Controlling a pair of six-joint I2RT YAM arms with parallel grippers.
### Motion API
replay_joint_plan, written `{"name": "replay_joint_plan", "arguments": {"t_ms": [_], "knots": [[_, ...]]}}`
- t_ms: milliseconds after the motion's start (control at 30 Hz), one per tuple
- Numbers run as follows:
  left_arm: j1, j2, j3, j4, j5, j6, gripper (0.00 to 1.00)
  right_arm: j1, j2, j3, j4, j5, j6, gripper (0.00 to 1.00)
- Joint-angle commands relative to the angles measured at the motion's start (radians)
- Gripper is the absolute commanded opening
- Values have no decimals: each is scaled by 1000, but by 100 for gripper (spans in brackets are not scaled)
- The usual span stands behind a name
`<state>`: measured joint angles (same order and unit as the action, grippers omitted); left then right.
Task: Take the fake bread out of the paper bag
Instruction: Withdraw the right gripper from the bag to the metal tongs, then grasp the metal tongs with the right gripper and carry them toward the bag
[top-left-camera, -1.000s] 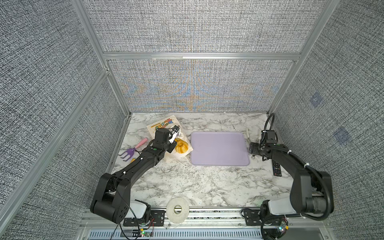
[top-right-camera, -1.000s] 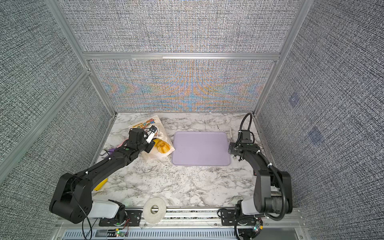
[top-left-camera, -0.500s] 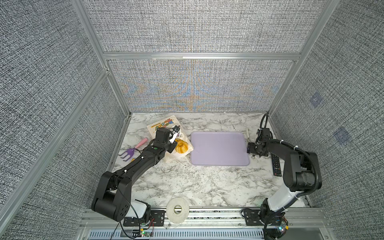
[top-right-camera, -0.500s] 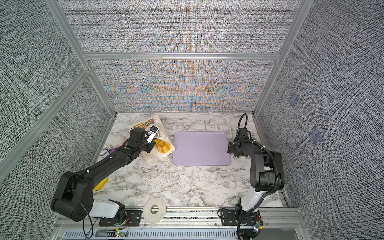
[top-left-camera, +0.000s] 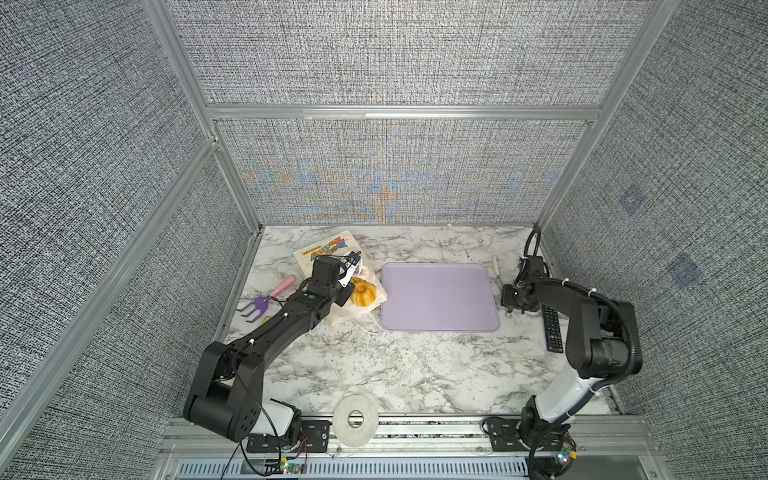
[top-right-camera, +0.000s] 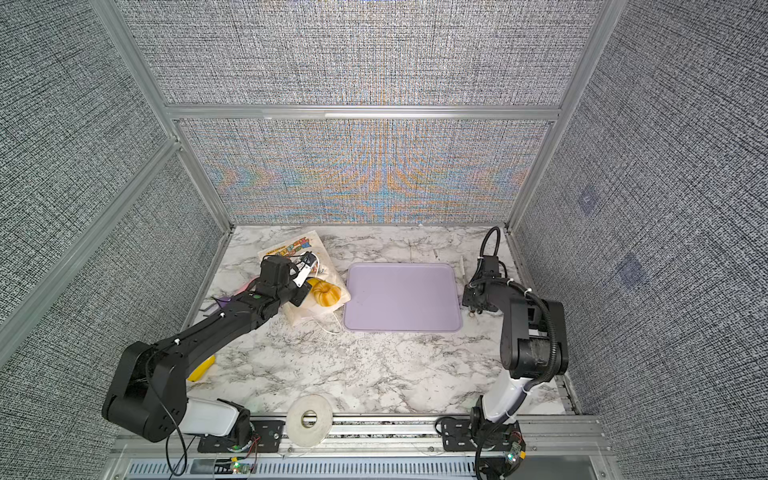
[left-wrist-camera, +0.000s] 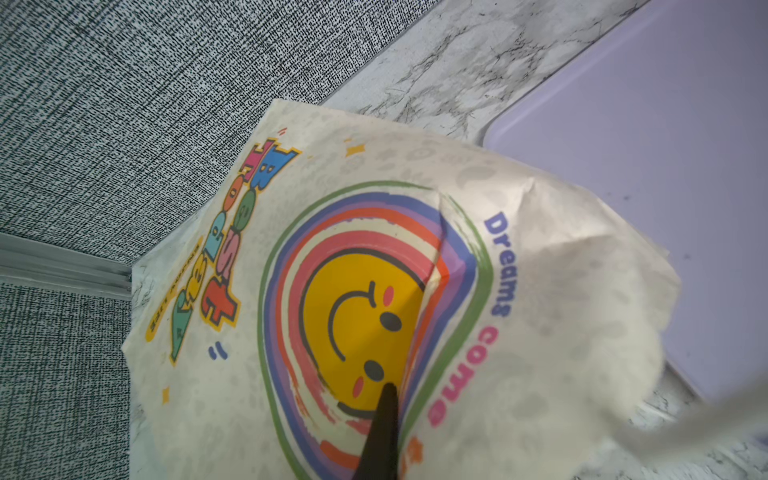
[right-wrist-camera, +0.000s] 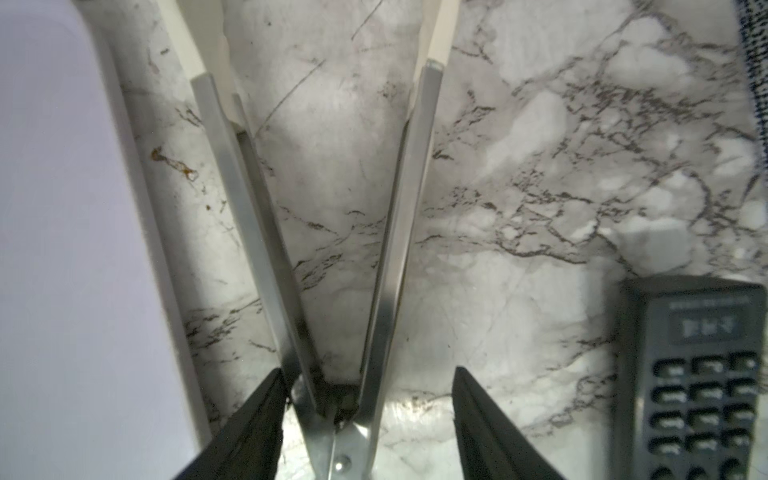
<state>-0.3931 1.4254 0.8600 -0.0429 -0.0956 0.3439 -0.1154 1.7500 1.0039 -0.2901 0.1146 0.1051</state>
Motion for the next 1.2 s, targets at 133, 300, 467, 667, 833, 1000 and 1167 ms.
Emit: {"name": "replay_joint_plan", "arguments": {"t_ms": [133,300,467,667,833,1000,1167], "knots": [[-6,7,5,-30,5,-6,0,-3,-9,5,24,-33,1,65],[-5,9,6,-31,3,-5,0,-3,17,24,42,-100,-3,65],[-6,12,5,-34,5,-5,0,-3,58,52,36,-113,8,66],[-10,17,7,-37,2,-3,0,-4,92,70,38,-107,13,65],[-11,22,9,-40,-1,-3,0,-4,102,55,53,-93,18,65],[-14,25,11,-44,-3,-3,0,-3,103,33,76,-63,21,59],[-19,24,10,-45,-8,-3,0,-4,55,13,75,-72,30,46]]}}
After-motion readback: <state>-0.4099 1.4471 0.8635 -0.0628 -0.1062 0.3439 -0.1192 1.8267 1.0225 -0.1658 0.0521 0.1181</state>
